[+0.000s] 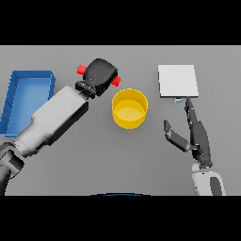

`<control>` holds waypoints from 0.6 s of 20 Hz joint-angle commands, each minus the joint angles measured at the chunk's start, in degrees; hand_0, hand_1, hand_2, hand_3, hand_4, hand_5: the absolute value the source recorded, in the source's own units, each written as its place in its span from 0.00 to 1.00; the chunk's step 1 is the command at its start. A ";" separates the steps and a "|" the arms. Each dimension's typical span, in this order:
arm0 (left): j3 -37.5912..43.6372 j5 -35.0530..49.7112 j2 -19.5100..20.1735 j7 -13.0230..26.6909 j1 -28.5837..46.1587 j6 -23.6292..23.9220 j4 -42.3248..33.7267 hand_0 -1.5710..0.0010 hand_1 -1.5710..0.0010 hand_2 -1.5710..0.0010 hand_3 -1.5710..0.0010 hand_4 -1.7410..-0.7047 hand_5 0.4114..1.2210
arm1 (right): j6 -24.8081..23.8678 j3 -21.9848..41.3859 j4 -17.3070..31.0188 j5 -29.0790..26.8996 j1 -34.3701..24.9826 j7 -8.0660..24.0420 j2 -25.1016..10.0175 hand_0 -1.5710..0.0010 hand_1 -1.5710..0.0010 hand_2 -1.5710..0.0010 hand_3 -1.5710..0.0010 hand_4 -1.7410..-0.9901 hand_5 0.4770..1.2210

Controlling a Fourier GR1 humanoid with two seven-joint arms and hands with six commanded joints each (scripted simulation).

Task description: Pick up the red beaker and tilt it to pour out 1 green nut into yellow bowl. Pick up the yellow bowl and place it on the metallic measuring scale.

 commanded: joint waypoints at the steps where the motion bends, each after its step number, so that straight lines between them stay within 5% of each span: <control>1: -1.41 -1.05 -0.12 -1.09 -1.22 -0.50 0.59 0.00 0.00 0.00 0.19 0.04 0.99 | -0.57 0.15 0.64 0.45 -0.56 -0.23 0.51 1.00 1.00 1.00 1.00 0.60 0.27; 5: -7.89 -4.97 -0.28 -5.66 -4.84 -3.48 2.91 0.00 0.00 0.00 0.08 0.02 1.00 | 0.02 -0.69 0.21 -1.64 0.66 -1.30 0.72 1.00 1.00 1.00 1.00 0.59 0.24; 12: -17.69 -11.14 -1.44 -7.44 -10.35 -7.71 5.88 0.00 0.00 0.00 0.02 0.00 1.00 | -1.17 -0.87 0.50 -0.69 0.11 -0.42 0.93 1.00 1.00 1.00 1.00 0.60 0.20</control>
